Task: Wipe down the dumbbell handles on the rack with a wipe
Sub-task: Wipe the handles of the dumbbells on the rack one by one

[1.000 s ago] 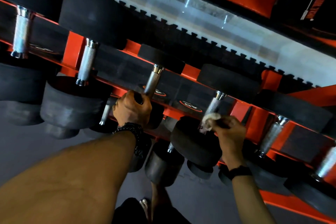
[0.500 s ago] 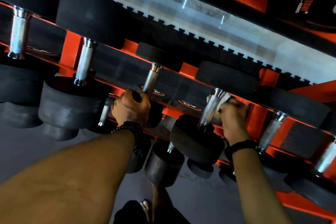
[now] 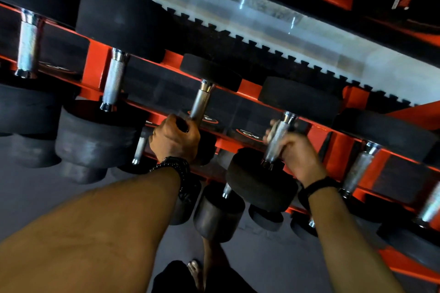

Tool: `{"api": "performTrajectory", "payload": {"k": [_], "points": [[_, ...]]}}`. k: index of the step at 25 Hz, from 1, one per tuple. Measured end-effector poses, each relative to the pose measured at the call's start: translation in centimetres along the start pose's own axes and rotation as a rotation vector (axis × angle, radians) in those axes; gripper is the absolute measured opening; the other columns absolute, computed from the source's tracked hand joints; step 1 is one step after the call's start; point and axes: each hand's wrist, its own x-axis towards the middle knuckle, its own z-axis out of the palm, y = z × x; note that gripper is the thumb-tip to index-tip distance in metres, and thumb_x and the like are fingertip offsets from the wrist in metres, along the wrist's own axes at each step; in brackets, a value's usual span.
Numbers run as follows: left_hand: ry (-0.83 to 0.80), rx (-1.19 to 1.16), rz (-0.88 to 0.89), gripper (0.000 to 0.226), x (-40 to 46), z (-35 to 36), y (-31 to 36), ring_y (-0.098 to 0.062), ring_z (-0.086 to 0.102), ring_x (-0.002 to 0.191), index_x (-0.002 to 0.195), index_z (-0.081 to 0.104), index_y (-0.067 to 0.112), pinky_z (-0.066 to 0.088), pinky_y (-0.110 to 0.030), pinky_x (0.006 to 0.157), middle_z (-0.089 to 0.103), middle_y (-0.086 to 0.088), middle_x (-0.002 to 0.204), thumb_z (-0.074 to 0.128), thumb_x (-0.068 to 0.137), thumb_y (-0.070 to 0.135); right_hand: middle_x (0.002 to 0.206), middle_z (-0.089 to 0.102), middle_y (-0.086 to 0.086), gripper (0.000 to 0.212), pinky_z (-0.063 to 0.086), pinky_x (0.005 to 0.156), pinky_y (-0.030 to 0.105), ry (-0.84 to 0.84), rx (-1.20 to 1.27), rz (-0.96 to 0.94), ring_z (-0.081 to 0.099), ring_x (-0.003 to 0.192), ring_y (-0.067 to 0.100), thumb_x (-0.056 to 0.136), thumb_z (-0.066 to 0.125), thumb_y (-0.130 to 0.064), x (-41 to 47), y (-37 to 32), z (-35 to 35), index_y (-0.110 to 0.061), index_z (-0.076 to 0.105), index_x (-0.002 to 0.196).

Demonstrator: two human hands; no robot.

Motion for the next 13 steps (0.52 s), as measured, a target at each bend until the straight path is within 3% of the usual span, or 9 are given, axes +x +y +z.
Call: {"api": "performTrajectory", "payload": {"k": [3,6,8,11,13], "points": [[-0.013,-0.005,0.004,0.025,0.0,0.0,-0.2,-0.047,0.061,0.086,0.083,0.065,0.006,0.044,-0.046,0.077,0.069,-0.024,0.086,0.064,0.090,0.029,0.084,0.065,0.015,0.037,0.053,0.081,0.023,-0.104,-0.255,0.044,0.064,0.084,0.020,0.060,0.049,0.000,-2.1,1.9,-0.6,0.001,0.061,0.095],[-0.024,-0.003,0.013,0.026,0.1,0.0,-0.2,-0.045,0.062,0.085,0.082,0.065,0.008,0.044,-0.045,0.077,0.069,-0.022,0.086,0.061,0.088,0.033,0.080,0.069,0.009,0.028,0.051,0.084,0.031,0.072,-0.030,0.084,0.064,0.084,0.020,0.075,0.045,0.003,1.1,-0.7,-0.5,-0.001,0.065,0.095],[-0.031,-0.004,0.018,0.026,0.1,0.0,-0.3,-0.045,0.062,0.086,0.083,0.064,0.008,0.044,-0.045,0.077,0.070,-0.021,0.087,0.059,0.086,0.034,0.076,0.067,0.004,0.034,0.052,0.083,0.029,0.108,0.076,0.025,0.062,0.079,0.017,0.081,0.039,0.008,1.8,-0.8,0.2,-0.006,0.064,0.099],[-0.027,-0.013,0.031,0.034,0.1,-0.1,-0.4,-0.045,0.062,0.084,0.082,0.065,0.008,0.044,-0.044,0.075,0.070,-0.021,0.085,0.051,0.079,0.040,0.082,0.065,0.007,0.025,0.048,0.082,0.028,0.091,-0.296,-0.042,0.061,0.082,0.018,0.072,0.057,-0.002,-1.6,2.8,0.3,-0.006,0.065,0.096],[-0.028,-0.009,0.038,0.037,0.1,-0.1,-0.4,-0.044,0.063,0.083,0.082,0.066,0.008,0.044,-0.044,0.075,0.070,-0.021,0.085,0.048,0.077,0.041,0.083,0.065,0.009,0.016,0.047,0.078,0.031,0.158,-0.504,0.039,0.061,0.083,0.022,0.074,0.064,-0.002,-3.0,3.4,0.3,-0.004,0.065,0.090]]}}
